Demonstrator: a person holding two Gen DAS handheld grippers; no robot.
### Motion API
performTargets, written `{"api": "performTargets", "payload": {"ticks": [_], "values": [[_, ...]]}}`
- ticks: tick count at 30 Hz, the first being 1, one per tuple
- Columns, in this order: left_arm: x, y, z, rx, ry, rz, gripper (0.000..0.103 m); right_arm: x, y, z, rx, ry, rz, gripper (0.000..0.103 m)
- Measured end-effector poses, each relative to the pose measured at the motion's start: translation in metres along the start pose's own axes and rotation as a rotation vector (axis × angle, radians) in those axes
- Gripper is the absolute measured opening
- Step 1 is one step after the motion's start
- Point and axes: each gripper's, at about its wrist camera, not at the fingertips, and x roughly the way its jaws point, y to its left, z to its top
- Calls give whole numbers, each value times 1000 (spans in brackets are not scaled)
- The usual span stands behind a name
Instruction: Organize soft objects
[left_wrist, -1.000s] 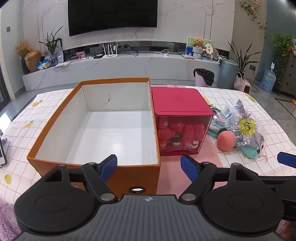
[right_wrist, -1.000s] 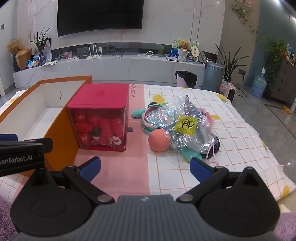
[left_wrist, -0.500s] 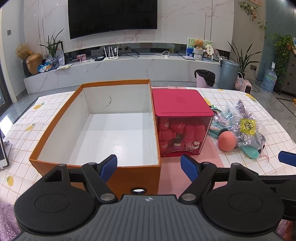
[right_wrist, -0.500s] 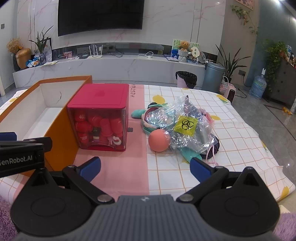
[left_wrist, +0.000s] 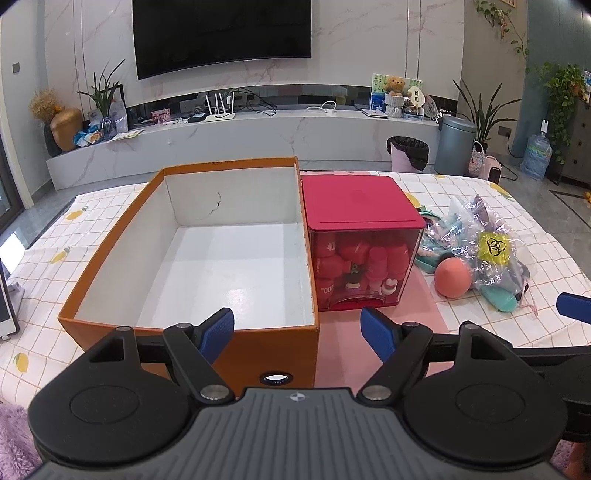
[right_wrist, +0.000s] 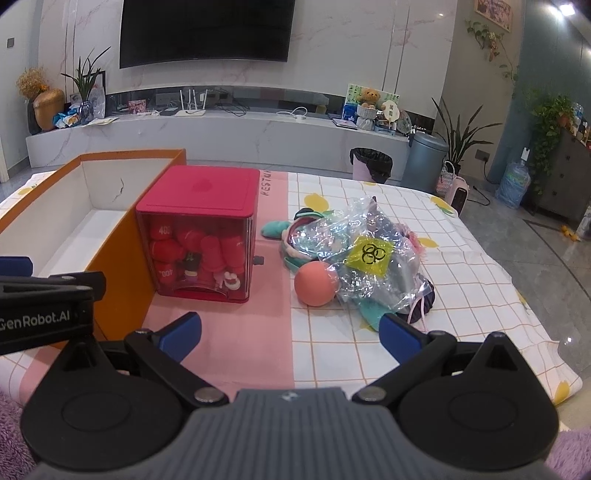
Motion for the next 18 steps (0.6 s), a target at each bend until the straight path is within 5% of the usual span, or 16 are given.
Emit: {"api": "performTargets", "payload": {"ticks": [18], "values": [[1,-1,-1,2,7,-1,92,2,1,-1,-3,5,0,100]]}}
